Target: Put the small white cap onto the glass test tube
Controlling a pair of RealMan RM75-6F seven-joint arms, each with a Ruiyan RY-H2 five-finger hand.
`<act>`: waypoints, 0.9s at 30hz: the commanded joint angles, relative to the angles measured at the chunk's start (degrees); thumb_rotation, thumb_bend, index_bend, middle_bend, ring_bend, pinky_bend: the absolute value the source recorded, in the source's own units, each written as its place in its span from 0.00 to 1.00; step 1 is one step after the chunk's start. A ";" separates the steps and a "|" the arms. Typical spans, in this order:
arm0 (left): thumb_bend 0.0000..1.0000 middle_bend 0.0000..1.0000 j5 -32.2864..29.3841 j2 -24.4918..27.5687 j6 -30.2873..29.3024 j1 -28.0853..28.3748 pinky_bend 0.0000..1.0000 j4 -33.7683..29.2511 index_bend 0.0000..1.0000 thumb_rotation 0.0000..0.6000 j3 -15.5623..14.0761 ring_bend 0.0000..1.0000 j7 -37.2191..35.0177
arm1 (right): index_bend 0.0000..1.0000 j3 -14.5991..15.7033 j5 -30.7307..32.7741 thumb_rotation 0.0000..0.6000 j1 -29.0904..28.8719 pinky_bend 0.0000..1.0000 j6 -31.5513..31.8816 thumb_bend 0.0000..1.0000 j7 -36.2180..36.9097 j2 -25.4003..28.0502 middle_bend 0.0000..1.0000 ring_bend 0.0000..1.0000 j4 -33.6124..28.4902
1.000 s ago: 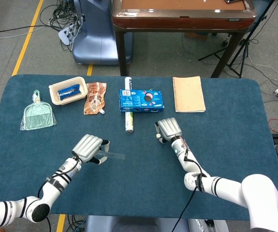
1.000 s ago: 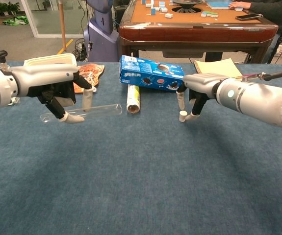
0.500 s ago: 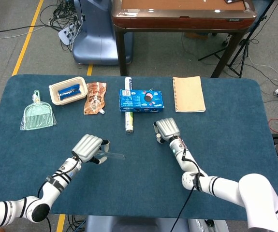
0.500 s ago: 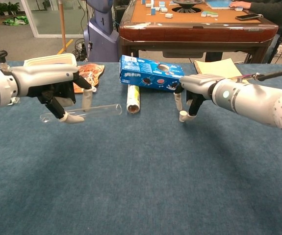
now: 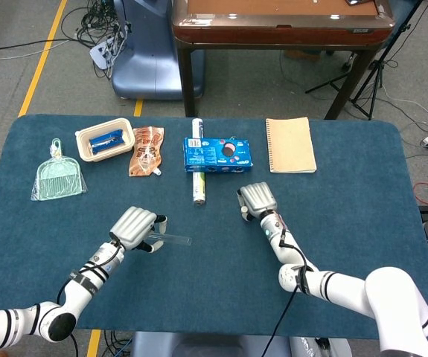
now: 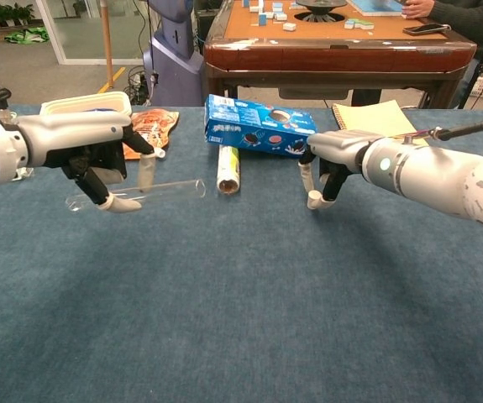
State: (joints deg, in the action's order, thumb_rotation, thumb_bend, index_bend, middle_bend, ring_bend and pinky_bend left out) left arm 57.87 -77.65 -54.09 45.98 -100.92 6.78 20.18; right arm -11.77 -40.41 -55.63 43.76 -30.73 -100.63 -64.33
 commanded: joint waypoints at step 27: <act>0.26 1.00 -7.26 -1.32 2.98 0.46 1.00 3.42 0.62 1.00 5.41 1.00 -10.73 | 0.70 -10.33 -11.97 1.00 11.71 1.00 6.37 0.31 23.26 33.37 1.00 1.00 -46.05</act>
State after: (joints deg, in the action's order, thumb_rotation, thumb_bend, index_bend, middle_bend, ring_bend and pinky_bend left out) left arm 50.73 -78.83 -51.10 46.45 -97.56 12.13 9.59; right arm -20.67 -49.75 -45.93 49.75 -11.58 -69.63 -106.98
